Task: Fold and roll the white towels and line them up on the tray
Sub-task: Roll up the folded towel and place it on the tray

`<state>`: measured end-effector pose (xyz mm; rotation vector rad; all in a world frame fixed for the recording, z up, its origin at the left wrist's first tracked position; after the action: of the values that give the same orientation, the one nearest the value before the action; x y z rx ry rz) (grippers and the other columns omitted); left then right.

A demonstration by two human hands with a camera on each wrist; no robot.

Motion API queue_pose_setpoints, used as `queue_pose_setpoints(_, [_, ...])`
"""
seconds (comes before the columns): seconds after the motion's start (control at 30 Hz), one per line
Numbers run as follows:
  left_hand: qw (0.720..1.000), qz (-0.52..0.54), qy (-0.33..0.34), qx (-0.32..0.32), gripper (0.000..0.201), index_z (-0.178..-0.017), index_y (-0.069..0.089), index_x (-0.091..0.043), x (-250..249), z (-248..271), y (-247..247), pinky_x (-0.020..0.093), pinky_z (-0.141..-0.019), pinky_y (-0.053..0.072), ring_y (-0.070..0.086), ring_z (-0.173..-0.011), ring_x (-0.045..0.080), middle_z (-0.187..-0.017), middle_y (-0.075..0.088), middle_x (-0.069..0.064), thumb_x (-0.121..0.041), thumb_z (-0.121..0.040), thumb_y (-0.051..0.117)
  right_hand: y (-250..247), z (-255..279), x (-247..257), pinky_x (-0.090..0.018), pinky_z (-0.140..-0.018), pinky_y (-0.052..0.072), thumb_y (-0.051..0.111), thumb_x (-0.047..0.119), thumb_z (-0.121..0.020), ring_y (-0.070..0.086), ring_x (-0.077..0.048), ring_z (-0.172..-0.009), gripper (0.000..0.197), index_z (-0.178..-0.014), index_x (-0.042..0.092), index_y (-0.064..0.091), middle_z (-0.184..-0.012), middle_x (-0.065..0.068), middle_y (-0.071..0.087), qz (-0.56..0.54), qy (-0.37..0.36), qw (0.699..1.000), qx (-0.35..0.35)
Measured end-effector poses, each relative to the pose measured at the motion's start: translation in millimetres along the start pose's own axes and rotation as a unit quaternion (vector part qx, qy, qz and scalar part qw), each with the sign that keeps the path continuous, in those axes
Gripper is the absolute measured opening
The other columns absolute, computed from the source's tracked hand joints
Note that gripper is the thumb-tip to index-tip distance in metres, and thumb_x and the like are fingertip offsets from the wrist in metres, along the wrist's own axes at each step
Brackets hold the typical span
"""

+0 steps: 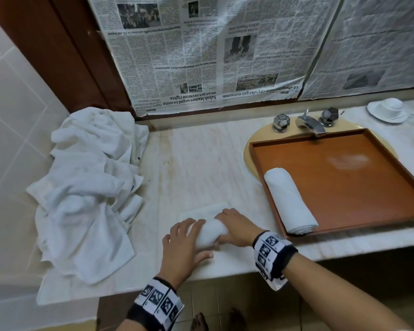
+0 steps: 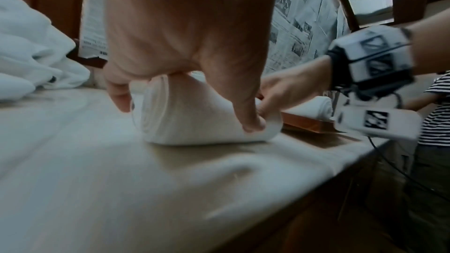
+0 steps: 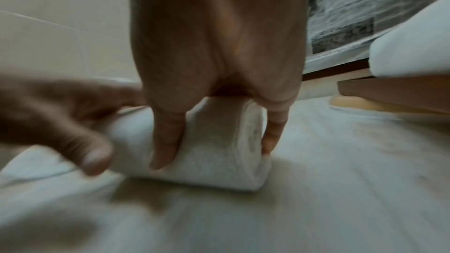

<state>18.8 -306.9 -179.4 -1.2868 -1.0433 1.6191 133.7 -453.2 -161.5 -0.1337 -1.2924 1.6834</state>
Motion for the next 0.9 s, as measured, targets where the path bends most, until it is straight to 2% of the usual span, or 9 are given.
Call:
queue_pose_setpoints(0.13, [0.994, 0.057, -0.025, 0.092, 0.075, -0.145, 0.036, -0.046, 10.2, -17.9, -3.0, 0.041, -0.099, 0.039, 0.041, -0.127, 0.018, -0.142, 0.041, -0.012, -0.072, -0.079, 0.061, -3.4, 6.7, 2.3, -0.036, -0.1, 0.04, 0.076, 0.044, -0.081, 0.048, -0.026, -0.123, 0.072, -0.139, 0.013, 0.047, -0.136, -0.008, 0.051, -0.051, 0.028, 0.998, 0.037])
queue_pose_setpoints(0.23, [0.969, 0.114, -0.028, 0.217, 0.081, -0.139, 0.045, -0.044, 22.1, -40.0, -9.2, 0.044, -0.103, 0.041, 0.049, -0.124, 0.019, -0.135, 0.051, -0.008, -0.077, -0.068, 0.067, 15.1, 30.6, 12.0, -0.042, -0.105, 0.037, 0.065, 0.046, -0.087, 0.038, -0.029, -0.131, 0.084, -0.153, 0.015, 0.023, -0.147, -0.009, 0.037, 0.078, 0.011, 0.995, -0.052])
queue_pose_setpoints(0.33, [0.952, 0.082, -0.026, 0.292, 0.082, -0.135, 0.049, -0.042, 19.2, -50.0, -12.6, 0.048, -0.105, 0.04, 0.046, -0.128, 0.023, -0.133, 0.05, -0.007, -0.08, -0.063, 0.066, 32.1, 42.0, 16.1, -0.043, -0.103, 0.035, 0.062, 0.045, -0.086, 0.036, -0.03, -0.131, 0.085, -0.152, 0.013, 0.02, -0.147, -0.01, 0.035, 0.159, 0.023, 0.984, -0.08])
queue_pose_setpoints(0.43, [0.965, 0.027, -0.038, 0.258, 0.081, -0.143, 0.041, -0.042, 15.2, -51.3, -16.7, 0.052, -0.11, 0.028, 0.025, -0.137, 0.026, -0.15, 0.027, -0.009, -0.075, -0.073, 0.066, 23.7, 28.2, 8.0, -0.042, -0.098, 0.04, 0.062, 0.043, -0.086, 0.037, -0.029, -0.127, 0.073, -0.144, 0.012, 0.031, -0.141, -0.009, 0.038, 0.096, 0.028, 0.994, -0.04])
queue_pose_setpoints(0.5, [0.967, 0.057, -0.053, 0.243, 0.104, -0.148, 0.033, -0.041, 17.1, -49.3, -16.9, 0.052, -0.114, 0.024, 0.016, -0.144, 0.024, -0.159, 0.015, -0.011, -0.088, -0.06, 0.062, 13.9, 17.0, 1.3, -0.044, -0.101, 0.039, 0.065, 0.048, -0.084, 0.032, -0.03, -0.131, 0.072, -0.14, 0.012, 0.036, -0.144, -0.009, 0.033, 0.07, 0.029, 0.997, 0.001])
queue_pose_setpoints(0.6, [0.963, 0.08, -0.053, 0.251, 0.137, -0.153, 0.023, -0.036, 18.3, -49.0, -17.6, 0.051, -0.115, 0.028, 0.022, -0.141, 0.025, -0.156, 0.024, -0.006, -0.099, -0.036, 0.059, 6.3, 5.6, -5.4, -0.046, -0.106, 0.036, 0.069, 0.052, -0.079, 0.022, -0.029, -0.14, 0.083, -0.144, 0.013, 0.035, -0.152, -0.008, 0.023, 0.051, 0.037, 0.996, 0.055])
queue_pose_setpoints(0.7, [0.96, 0.081, -0.055, 0.261, 0.116, -0.151, 0.029, -0.033, 16.1, -51.9, -18.3, 0.044, -0.11, 0.035, 0.034, -0.132, 0.025, -0.143, 0.037, -0.002, -0.077, -0.056, 0.078, 2.7, 0.4, -8.9, -0.043, -0.099, 0.041, 0.073, 0.051, -0.076, 0.029, -0.025, -0.133, 0.084, -0.143, 0.017, 0.035, -0.139, -0.004, 0.032, 0.011, 0.043, 0.997, 0.063])
queue_pose_setpoints(0.8, [0.956, 0.069, -0.061, 0.279, 0.11, -0.144, 0.037, -0.032, 13.8, -52.1, -17.5, 0.043, -0.106, 0.039, 0.037, -0.125, 0.023, -0.131, 0.04, -0.002, -0.076, -0.052, 0.078, 4.7, 2.9, -10.8, -0.043, -0.102, 0.041, 0.075, 0.054, -0.071, 0.028, -0.024, -0.132, 0.097, -0.147, 0.018, 0.027, -0.138, -0.004, 0.033, -0.004, 0.053, 0.997, 0.051])
queue_pose_setpoints(0.9, [0.954, 0.049, -0.054, 0.292, 0.106, -0.138, 0.043, -0.03, 12.0, -48.6, -15.0, 0.042, -0.103, 0.041, 0.037, -0.122, 0.023, -0.122, 0.039, -0.003, -0.077, -0.051, 0.079, 10.3, 10.0, -11.1, -0.04, -0.102, 0.041, 0.077, 0.055, -0.07, 0.029, -0.023, -0.126, 0.092, -0.141, 0.014, 0.036, -0.131, -0.005, 0.035, 0.007, 0.062, 0.996, 0.062])
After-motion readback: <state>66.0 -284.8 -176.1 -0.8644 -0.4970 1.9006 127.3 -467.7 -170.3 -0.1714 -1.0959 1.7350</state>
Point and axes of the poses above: each hand's wrist, its own z-axis away from the middle knuckle, its own y-axis out of the palm, x = y × z, the point moved 4 cm from there along -z, towards the middle knuckle
